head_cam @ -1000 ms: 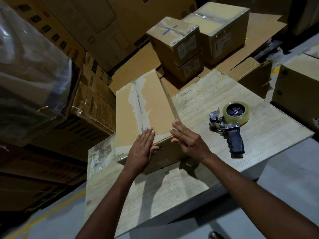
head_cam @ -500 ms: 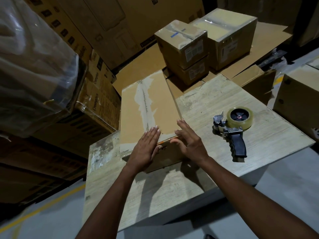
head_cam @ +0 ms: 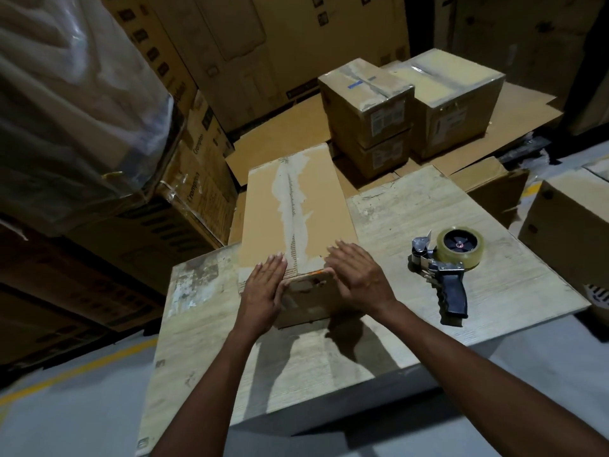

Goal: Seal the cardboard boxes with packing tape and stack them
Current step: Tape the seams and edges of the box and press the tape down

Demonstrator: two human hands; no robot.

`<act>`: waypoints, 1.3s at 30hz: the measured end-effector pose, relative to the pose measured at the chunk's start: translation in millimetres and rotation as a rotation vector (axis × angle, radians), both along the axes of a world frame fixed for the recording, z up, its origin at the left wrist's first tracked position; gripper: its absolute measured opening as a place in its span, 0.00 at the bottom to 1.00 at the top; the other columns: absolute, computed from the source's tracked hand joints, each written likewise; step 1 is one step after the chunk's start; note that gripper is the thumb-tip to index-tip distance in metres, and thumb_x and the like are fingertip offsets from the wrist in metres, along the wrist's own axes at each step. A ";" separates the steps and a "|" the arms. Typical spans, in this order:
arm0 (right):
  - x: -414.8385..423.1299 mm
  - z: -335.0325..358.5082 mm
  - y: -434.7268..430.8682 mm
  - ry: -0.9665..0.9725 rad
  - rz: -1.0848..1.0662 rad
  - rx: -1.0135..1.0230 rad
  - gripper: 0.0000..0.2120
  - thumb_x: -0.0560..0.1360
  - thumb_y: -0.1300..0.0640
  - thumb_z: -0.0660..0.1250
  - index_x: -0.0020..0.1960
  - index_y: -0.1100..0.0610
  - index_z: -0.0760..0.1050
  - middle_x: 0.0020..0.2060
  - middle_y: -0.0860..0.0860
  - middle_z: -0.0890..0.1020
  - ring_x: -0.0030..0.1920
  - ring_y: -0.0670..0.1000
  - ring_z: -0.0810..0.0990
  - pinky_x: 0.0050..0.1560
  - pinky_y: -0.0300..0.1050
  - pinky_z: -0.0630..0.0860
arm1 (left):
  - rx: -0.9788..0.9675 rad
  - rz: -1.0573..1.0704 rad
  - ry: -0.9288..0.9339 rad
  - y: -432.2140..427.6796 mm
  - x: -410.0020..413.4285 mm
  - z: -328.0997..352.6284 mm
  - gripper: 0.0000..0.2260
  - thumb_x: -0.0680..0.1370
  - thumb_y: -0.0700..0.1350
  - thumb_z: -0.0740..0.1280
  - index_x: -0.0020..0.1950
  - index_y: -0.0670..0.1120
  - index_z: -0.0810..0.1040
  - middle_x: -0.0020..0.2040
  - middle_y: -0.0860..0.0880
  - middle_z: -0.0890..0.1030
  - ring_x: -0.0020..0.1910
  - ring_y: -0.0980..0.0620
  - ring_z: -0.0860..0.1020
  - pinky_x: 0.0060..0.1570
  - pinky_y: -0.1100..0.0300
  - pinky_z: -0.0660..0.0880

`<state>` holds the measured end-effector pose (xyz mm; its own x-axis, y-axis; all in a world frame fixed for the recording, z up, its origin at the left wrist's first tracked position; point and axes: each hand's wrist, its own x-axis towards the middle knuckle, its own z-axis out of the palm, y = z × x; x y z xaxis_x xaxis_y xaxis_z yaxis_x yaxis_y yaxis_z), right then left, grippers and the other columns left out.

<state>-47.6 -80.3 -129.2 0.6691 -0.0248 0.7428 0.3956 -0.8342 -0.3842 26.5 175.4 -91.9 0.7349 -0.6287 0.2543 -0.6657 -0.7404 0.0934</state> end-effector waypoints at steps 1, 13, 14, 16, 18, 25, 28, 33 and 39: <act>3.1 0.9 5.2 -0.009 0.012 -0.027 0.12 0.81 0.55 0.66 0.61 0.57 0.83 0.64 0.56 0.83 0.69 0.57 0.79 0.71 0.56 0.73 | 0.007 -0.002 -0.015 -0.5 0.0 -1.1 0.25 0.87 0.56 0.48 0.81 0.46 0.64 0.81 0.51 0.61 0.81 0.54 0.58 0.80 0.58 0.49; 5.5 -15.5 7.6 -0.034 0.026 -0.177 0.14 0.80 0.59 0.69 0.64 0.61 0.81 0.64 0.57 0.83 0.67 0.56 0.80 0.70 0.56 0.73 | 0.027 -0.095 -0.067 3.0 1.8 -7.3 0.23 0.85 0.50 0.56 0.80 0.47 0.66 0.80 0.47 0.64 0.80 0.49 0.61 0.78 0.49 0.58; 5.1 -13.9 9.7 -0.010 0.015 -0.151 0.14 0.80 0.57 0.71 0.64 0.60 0.81 0.64 0.56 0.83 0.67 0.56 0.79 0.70 0.56 0.73 | 0.030 -0.094 -0.055 3.9 1.4 -6.4 0.23 0.85 0.50 0.55 0.80 0.47 0.66 0.81 0.47 0.63 0.81 0.50 0.60 0.78 0.51 0.56; 7.2 -7.0 19.1 0.013 -0.010 -0.090 0.12 0.79 0.54 0.73 0.61 0.57 0.82 0.61 0.55 0.84 0.66 0.55 0.80 0.68 0.55 0.73 | 0.040 -0.095 -0.019 6.6 1.6 -3.6 0.24 0.85 0.51 0.54 0.82 0.47 0.62 0.82 0.49 0.59 0.82 0.53 0.55 0.80 0.54 0.50; 12.2 0.3 32.5 0.020 0.003 -0.063 0.11 0.80 0.53 0.71 0.59 0.56 0.82 0.59 0.54 0.85 0.63 0.55 0.81 0.67 0.53 0.73 | 0.039 -0.104 0.054 10.2 3.4 1.8 0.25 0.86 0.54 0.50 0.83 0.49 0.57 0.83 0.52 0.54 0.82 0.58 0.48 0.80 0.57 0.45; 23.1 -4.8 51.6 0.002 0.017 -0.076 0.11 0.81 0.52 0.68 0.56 0.58 0.83 0.58 0.55 0.85 0.60 0.56 0.82 0.64 0.54 0.76 | -0.137 -0.007 0.076 49.6 8.5 -4.4 0.26 0.87 0.58 0.47 0.82 0.48 0.61 0.82 0.52 0.59 0.82 0.59 0.50 0.81 0.50 0.47; 21.7 -7.4 43.0 -0.005 0.059 -0.131 0.11 0.76 0.60 0.75 0.59 0.59 0.83 0.60 0.55 0.85 0.61 0.57 0.83 0.62 0.55 0.78 | -0.191 -0.087 0.103 61.7 15.4 -6.3 0.24 0.87 0.54 0.51 0.82 0.47 0.62 0.82 0.51 0.60 0.82 0.55 0.53 0.81 0.50 0.51; 15.1 -5.6 29.0 0.037 0.113 -0.187 0.20 0.74 0.65 0.75 0.65 0.58 0.81 0.64 0.55 0.83 0.66 0.56 0.81 0.67 0.56 0.76 | -0.252 -0.133 0.106 69.2 19.3 -12.2 0.23 0.86 0.50 0.54 0.81 0.45 0.63 0.82 0.49 0.61 0.82 0.52 0.54 0.81 0.51 0.52; 27.1 9.0 71.7 -0.019 0.138 -0.166 0.09 0.80 0.54 0.72 0.56 0.58 0.84 0.54 0.55 0.85 0.54 0.55 0.82 0.58 0.50 0.77 | -0.266 -0.126 0.065 68.5 20.4 -19.5 0.23 0.86 0.50 0.54 0.81 0.45 0.64 0.81 0.48 0.63 0.82 0.52 0.55 0.80 0.47 0.55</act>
<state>-20.6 -8.6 -120.3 0.6436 0.1901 0.7414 0.5163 -0.8229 -0.2372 46.9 243.9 -111.4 0.6754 -0.6335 0.3775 -0.7371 -0.5962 0.3181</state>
